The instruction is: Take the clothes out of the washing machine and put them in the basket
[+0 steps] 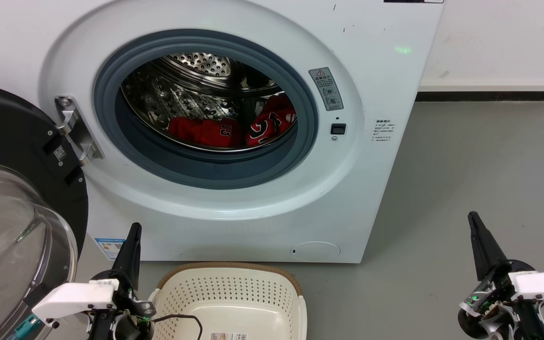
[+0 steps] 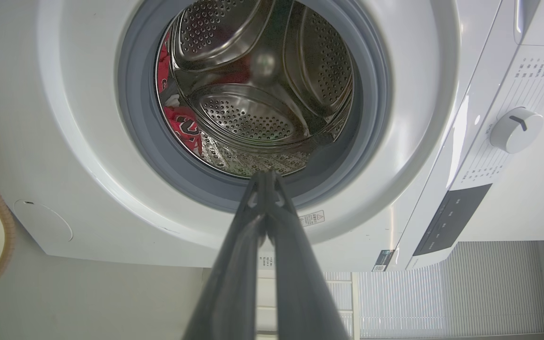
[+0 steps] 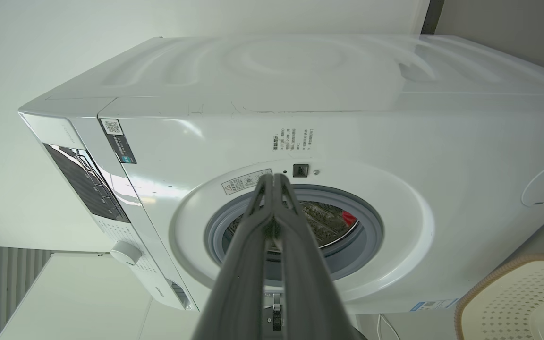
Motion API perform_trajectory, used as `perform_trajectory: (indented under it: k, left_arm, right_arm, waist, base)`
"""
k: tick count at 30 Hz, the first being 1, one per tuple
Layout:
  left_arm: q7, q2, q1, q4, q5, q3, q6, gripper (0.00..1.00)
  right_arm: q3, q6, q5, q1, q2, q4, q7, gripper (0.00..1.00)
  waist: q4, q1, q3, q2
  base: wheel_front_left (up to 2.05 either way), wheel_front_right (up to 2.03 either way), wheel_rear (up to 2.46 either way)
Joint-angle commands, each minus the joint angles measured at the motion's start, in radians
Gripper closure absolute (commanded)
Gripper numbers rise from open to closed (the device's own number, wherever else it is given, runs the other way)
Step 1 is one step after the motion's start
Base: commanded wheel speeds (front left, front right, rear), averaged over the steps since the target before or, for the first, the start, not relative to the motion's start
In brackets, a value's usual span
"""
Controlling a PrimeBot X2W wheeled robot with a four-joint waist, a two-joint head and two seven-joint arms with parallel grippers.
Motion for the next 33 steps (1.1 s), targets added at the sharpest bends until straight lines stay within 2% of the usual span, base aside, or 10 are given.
perform_trajectory:
  k: [1,7,8,25,33]
  left_arm:
    - [0.002,-0.001,-0.006,0.0,-0.003,0.002,-0.002,1.0]
    - [0.002,-0.001,-0.006,0.0,-0.003,0.002,-0.002,1.0]
    - [0.0,0.0,0.0,0.0,0.0,0.0,0.0,0.0]
    - [-0.067,-0.002,0.04,-0.002,0.061,0.01,0.0,0.0]
    - [-0.102,-0.001,0.044,0.003,0.167,0.049,0.0,0.0]
  right_arm:
    - [-0.001,0.0,0.003,-0.012,-0.005,0.001,0.001,1.0]
    - [-0.001,0.0,0.003,-0.012,-0.005,0.001,0.001,1.0]
    - [0.0,0.0,0.0,0.0,0.0,0.0,0.0,0.0]
    - [0.006,0.0,-0.074,0.039,0.002,0.004,-0.067,0.0]
    - [-0.024,0.0,-0.239,0.041,0.001,-0.01,-0.102,0.0]
  waist:
    - [0.0,0.0,0.0,0.0]
    - [0.0,0.0,0.0,0.0]
    - [0.0,0.0,0.0,0.0]
    - [-0.002,0.0,0.002,0.0]
    - [-0.004,0.0,0.001,0.0]
  base:
    - [0.0,0.0,0.0]
    - [0.0,0.0,0.0]
    - [0.0,0.0,0.0]
    - [0.0,0.0,0.0]
    - [0.0,0.0,0.0]
